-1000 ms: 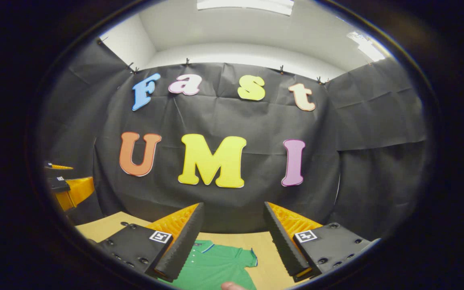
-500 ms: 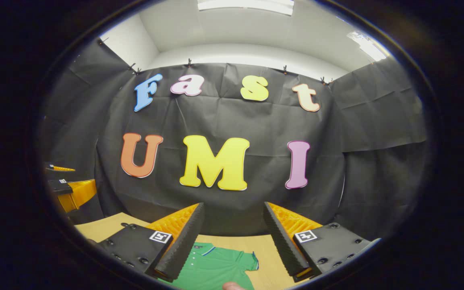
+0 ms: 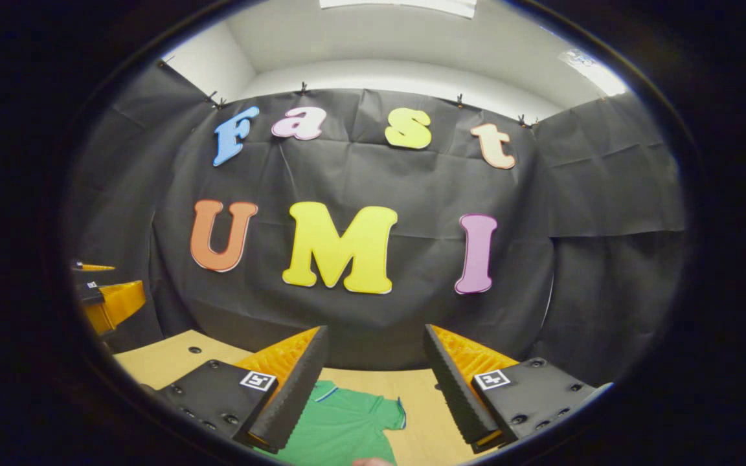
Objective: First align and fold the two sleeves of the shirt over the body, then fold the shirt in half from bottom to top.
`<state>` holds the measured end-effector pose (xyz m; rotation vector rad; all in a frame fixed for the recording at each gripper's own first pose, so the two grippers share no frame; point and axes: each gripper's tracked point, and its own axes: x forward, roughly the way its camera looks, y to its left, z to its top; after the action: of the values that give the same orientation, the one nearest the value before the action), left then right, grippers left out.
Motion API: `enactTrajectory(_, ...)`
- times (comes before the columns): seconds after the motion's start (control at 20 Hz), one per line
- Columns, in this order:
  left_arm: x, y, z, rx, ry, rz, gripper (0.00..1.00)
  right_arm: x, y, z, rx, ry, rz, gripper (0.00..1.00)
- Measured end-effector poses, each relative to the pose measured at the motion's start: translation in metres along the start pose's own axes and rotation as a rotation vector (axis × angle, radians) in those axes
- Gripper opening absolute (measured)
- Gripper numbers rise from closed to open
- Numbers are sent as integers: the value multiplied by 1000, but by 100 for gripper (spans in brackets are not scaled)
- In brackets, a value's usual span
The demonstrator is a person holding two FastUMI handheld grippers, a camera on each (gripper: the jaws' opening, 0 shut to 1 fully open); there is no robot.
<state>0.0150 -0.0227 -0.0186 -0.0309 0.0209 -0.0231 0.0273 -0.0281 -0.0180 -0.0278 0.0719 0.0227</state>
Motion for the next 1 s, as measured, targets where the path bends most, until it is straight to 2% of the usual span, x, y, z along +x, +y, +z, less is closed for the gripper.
enactTrajectory(0.1,2,-5,-7,1,16,-12,99,1,-11,-9,1,21,-15,95)
enactTrajectory(0.25,6,-12,-18,2,39,-27,99,5,-20,-23,1,61,-20,93)
enactTrajectory(0.45,11,-17,-26,17,57,-39,99,12,-15,-48,2,142,38,95)
enactTrajectory(0.7,11,-26,-41,-4,83,-77,99,23,-7,-77,-28,246,113,93)
enactTrajectory(1.0,7,-16,-53,6,110,-31,99,47,-25,-125,15,420,145,95)
